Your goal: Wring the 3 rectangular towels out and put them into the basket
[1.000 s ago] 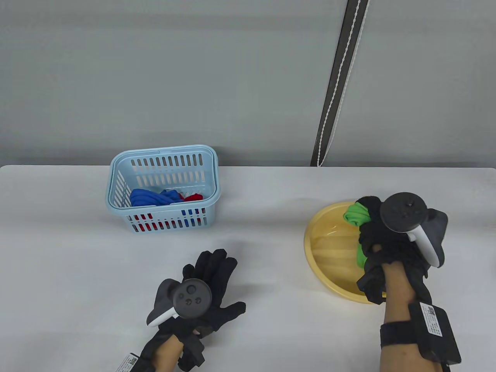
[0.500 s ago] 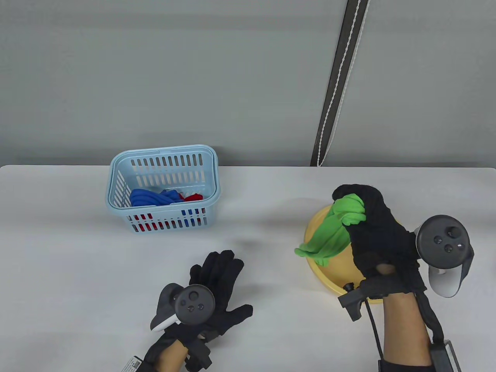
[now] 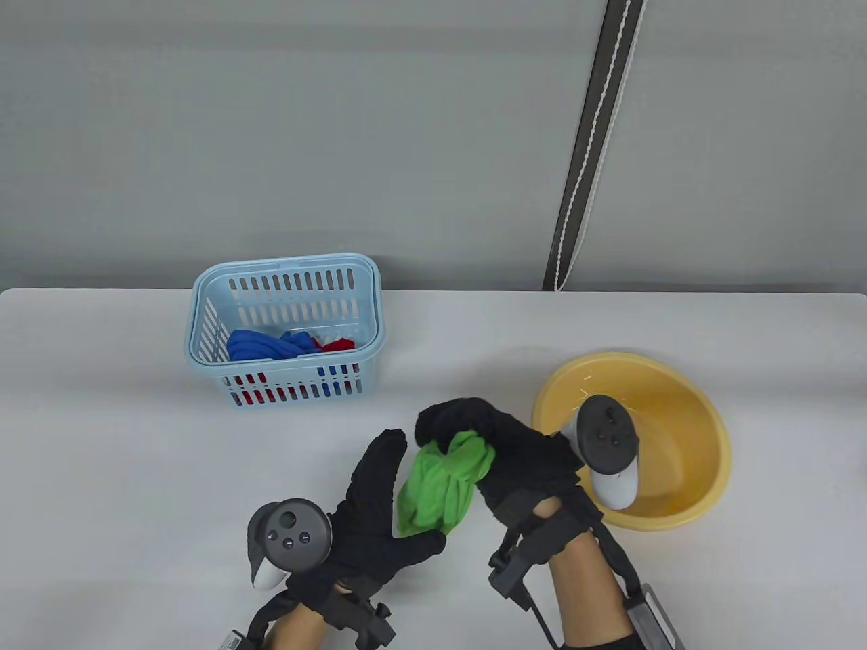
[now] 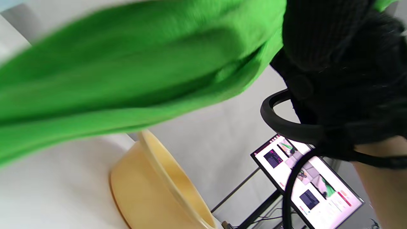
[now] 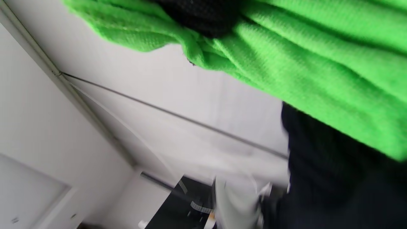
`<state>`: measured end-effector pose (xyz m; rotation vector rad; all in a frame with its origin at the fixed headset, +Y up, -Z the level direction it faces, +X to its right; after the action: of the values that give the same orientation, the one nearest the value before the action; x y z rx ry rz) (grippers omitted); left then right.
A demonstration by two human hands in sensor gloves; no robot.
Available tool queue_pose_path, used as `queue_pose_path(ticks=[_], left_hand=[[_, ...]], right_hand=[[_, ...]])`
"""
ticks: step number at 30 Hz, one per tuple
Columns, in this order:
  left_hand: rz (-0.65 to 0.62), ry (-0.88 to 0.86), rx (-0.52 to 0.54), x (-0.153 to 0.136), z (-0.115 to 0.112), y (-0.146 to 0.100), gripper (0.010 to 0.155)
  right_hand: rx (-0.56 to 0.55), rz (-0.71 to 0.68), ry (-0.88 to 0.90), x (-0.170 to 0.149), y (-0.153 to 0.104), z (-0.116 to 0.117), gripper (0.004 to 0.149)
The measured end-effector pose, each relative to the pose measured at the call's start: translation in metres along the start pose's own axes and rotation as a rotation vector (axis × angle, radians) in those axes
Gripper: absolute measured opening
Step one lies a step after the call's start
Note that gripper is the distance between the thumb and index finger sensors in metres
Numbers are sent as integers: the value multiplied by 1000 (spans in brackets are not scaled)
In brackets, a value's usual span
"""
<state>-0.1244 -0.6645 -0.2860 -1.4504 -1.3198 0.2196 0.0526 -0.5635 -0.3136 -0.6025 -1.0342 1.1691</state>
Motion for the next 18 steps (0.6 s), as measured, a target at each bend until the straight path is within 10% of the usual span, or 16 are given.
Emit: queue_pose_path(ticks=[9, 18], left_hand=[[60, -210, -10, -34, 6, 5, 45], [80, -461, 122, -51, 21, 1, 57]], right_hand=[[132, -41, 172, -26, -9, 16, 40], [-124, 83, 428, -102, -48, -46, 41]])
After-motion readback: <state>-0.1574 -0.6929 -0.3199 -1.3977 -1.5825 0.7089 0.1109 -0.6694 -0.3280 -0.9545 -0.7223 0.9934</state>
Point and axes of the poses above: the tracker on the back of each hand, its own x axis roughly to the thumb side, its own y axis roughly from the wrist to the fingertips, z = x × y, the point moved 4 cm from there along y, roughly from the wrist to the fingertips, and after that the axes turned 9 degrees about -x, right-handed, at the moved point
